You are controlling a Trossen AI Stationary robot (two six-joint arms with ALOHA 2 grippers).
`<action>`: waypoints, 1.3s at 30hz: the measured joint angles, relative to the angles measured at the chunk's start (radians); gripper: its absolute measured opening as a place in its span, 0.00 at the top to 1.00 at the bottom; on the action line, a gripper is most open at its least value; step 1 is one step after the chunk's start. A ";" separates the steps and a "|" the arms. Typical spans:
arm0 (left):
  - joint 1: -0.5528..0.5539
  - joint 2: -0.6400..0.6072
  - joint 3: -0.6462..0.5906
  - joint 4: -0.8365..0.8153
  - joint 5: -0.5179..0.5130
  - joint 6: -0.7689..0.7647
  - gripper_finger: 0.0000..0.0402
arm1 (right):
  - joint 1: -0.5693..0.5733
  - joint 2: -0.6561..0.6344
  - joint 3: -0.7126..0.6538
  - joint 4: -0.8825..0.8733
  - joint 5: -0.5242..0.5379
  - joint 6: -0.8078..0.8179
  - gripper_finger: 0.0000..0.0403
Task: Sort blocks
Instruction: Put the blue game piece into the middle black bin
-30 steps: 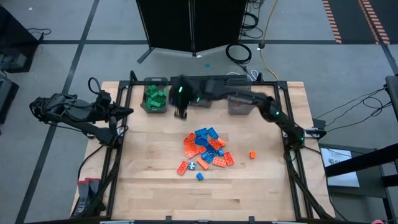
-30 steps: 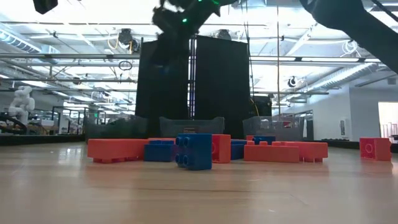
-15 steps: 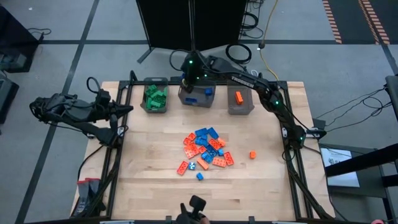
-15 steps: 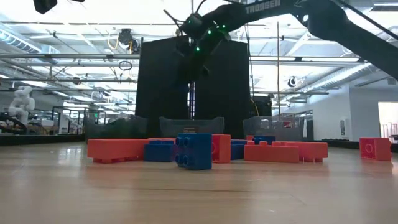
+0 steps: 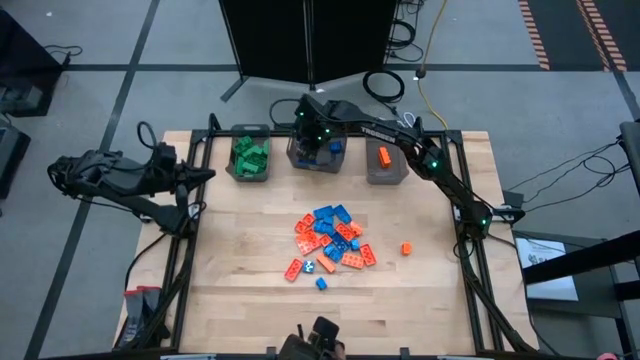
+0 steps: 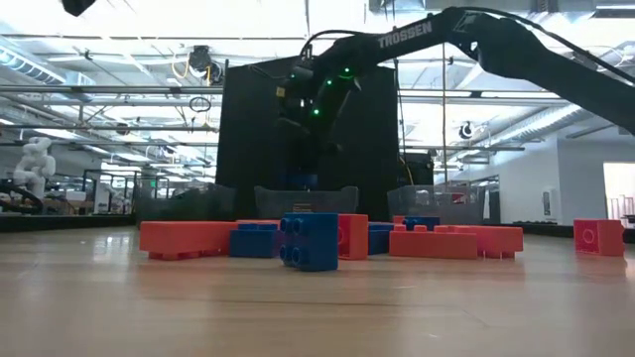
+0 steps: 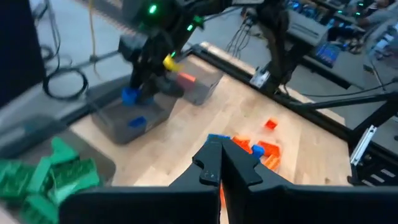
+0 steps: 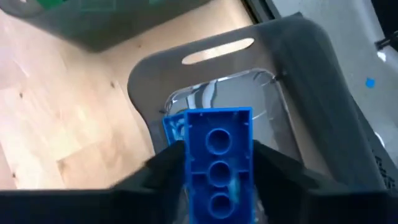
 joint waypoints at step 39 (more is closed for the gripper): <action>0.033 0.683 0.618 2.005 0.159 1.345 1.00 | 0.221 -0.215 0.001 -0.537 0.012 -0.087 0.33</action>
